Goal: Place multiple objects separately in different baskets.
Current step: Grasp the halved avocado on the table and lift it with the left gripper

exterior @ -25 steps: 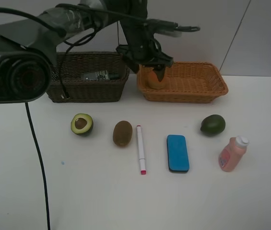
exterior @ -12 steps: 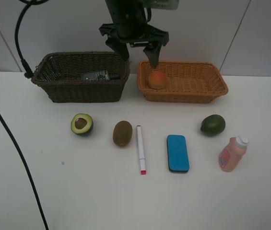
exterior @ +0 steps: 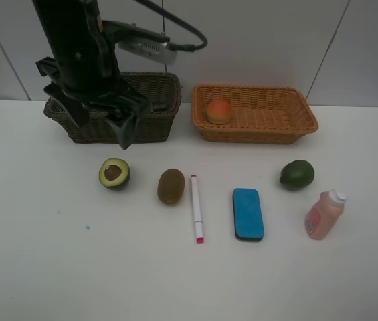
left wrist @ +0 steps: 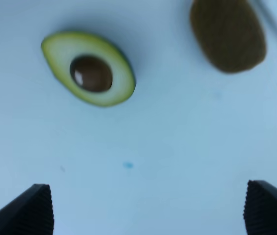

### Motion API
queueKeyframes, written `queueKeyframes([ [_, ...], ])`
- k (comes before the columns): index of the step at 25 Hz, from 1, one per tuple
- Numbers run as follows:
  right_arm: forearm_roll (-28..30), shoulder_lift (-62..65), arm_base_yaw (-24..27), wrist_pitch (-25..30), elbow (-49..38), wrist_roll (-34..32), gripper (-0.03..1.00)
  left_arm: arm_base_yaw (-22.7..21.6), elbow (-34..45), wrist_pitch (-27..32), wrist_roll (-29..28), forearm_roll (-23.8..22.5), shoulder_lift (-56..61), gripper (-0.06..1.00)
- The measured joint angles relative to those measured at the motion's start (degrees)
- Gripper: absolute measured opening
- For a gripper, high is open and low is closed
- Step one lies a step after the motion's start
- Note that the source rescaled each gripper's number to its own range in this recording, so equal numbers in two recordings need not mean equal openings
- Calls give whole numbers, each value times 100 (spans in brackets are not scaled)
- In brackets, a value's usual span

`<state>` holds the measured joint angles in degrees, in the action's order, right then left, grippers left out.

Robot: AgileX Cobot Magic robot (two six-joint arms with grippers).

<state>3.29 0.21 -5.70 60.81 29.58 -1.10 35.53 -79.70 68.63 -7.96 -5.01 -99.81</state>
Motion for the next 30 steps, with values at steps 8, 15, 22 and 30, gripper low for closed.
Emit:
queueKeyframes([
  [8, 0, 0, 0, 0, 0, 0, 75, -275, 1276, -932, -118, 120, 14, 92],
  [15, 0, 0, 0, 0, 0, 0, 75, -1035, 1341, -1547, 4, 448, 14, 92],
  [22, 0, 0, 0, 0, 0, 0, 75, -1095, 1341, -2267, -382, 908, -345, 92],
  [30, 0, 0, 0, 0, 0, 0, 75, -1106, 1341, -3194, -1305, 908, -1376, 92],
])
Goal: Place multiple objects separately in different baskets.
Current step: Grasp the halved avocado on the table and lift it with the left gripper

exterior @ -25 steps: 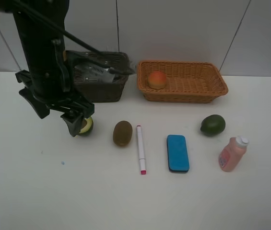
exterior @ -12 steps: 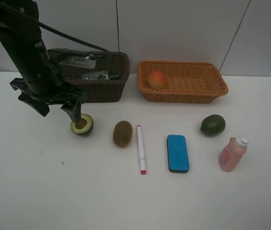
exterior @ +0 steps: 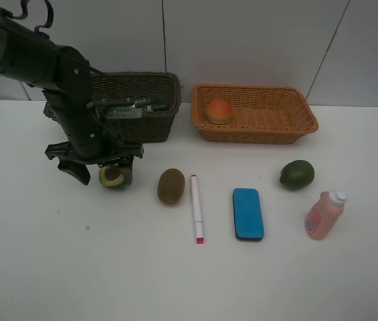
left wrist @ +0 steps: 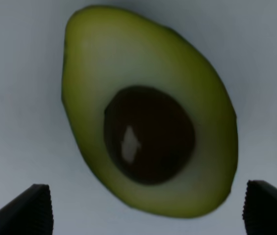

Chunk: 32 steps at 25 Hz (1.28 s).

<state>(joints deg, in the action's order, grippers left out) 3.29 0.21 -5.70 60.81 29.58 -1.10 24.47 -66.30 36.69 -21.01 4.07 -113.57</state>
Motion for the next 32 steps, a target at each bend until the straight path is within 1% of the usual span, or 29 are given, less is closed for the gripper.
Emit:
queueKeyframes([
  [7, -2, 0, 0, 0, 0, 0, 75, 0, 0, -570, -256, 5, -159, 92],
  [13, -7, 0, 0, 0, 0, 0, 75, -125, 0, -979, -341, -1, -191, 92],
  [29, -32, 0, 0, 0, 0, 0, 75, -131, -7, -1019, -376, 14, -511, 92],
  [31, -41, 0, 0, 0, 0, 0, 75, -131, -7, -991, -376, 14, -511, 89],
  [32, -41, 0, 0, 0, 0, 0, 75, -131, -19, -929, -376, 20, -511, 81],
])
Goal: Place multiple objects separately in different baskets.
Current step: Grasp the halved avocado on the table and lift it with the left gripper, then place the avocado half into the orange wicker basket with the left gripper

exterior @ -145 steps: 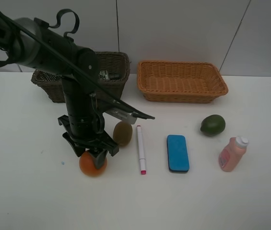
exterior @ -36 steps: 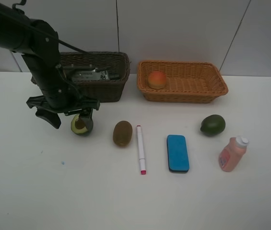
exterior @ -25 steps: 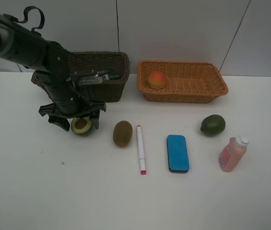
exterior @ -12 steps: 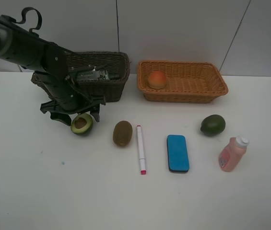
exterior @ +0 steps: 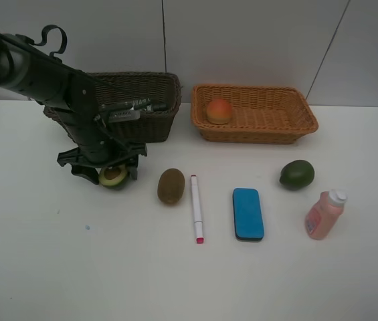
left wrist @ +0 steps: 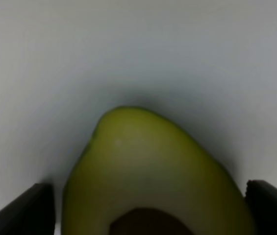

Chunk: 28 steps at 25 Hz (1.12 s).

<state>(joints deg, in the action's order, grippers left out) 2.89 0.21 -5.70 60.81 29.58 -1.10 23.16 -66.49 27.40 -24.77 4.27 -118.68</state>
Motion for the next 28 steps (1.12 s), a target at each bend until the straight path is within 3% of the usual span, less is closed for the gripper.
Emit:
queueKeyframes([
  [2, 0, 0, 0, 0, 0, 0, 75, 0, -33, 216, 27, 10, -13, 50],
  [3, 0, 0, 0, 0, 0, 0, 75, 0, -59, 288, 72, 12, -13, 47],
  [10, -7, 0, 0, 0, 0, 0, 75, 0, -308, 816, 282, 24, 147, 47],
  [14, -7, 0, 0, 0, 0, 0, 75, 0, -1005, 1265, 796, 244, 434, 47],
  [22, -7, 0, 0, 0, 0, 0, 75, 18, -3580, 2112, 2141, 1718, 13, 47],
  [28, -7, 0, 0, 0, 0, 0, 75, 371, -5576, 2282, 2421, 1958, -1324, 47],
])
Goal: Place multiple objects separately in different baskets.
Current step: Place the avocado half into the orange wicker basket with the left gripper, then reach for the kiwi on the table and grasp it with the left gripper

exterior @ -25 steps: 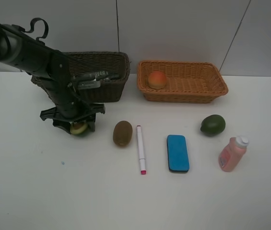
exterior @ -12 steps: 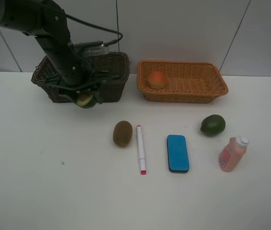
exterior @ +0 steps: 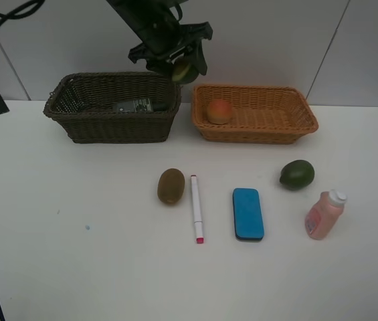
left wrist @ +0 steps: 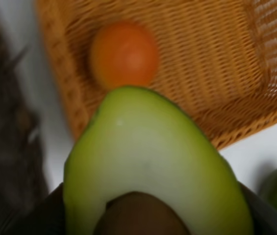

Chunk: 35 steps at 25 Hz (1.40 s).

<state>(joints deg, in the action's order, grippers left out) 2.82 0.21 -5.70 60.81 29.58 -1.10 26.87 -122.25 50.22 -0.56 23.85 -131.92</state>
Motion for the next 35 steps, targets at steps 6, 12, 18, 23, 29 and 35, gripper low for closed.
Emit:
queueKeyframes([
  [6, -2, 0, 0, -2, 0, 0, 75, 512, -1436, -506, 712, -352, -1197, 47],
  [12, -7, 0, 0, -2, 0, 0, 75, 748, -1567, -1082, 1050, -456, -1678, 79],
  [18, -7, 0, 0, -2, 0, 0, 75, 751, -1576, -948, 987, -474, -1693, 85],
  [23, -7, 0, 0, -2, 0, 0, 75, 751, -1702, 14, 969, -521, -1389, 85],
  [29, -7, 0, 0, -2, 0, 0, 75, 751, -1791, 1711, 764, -752, -1010, 85],
  [35, -7, 0, 0, -2, 0, 0, 75, 801, -1668, 1844, 308, -846, -939, 85],
])
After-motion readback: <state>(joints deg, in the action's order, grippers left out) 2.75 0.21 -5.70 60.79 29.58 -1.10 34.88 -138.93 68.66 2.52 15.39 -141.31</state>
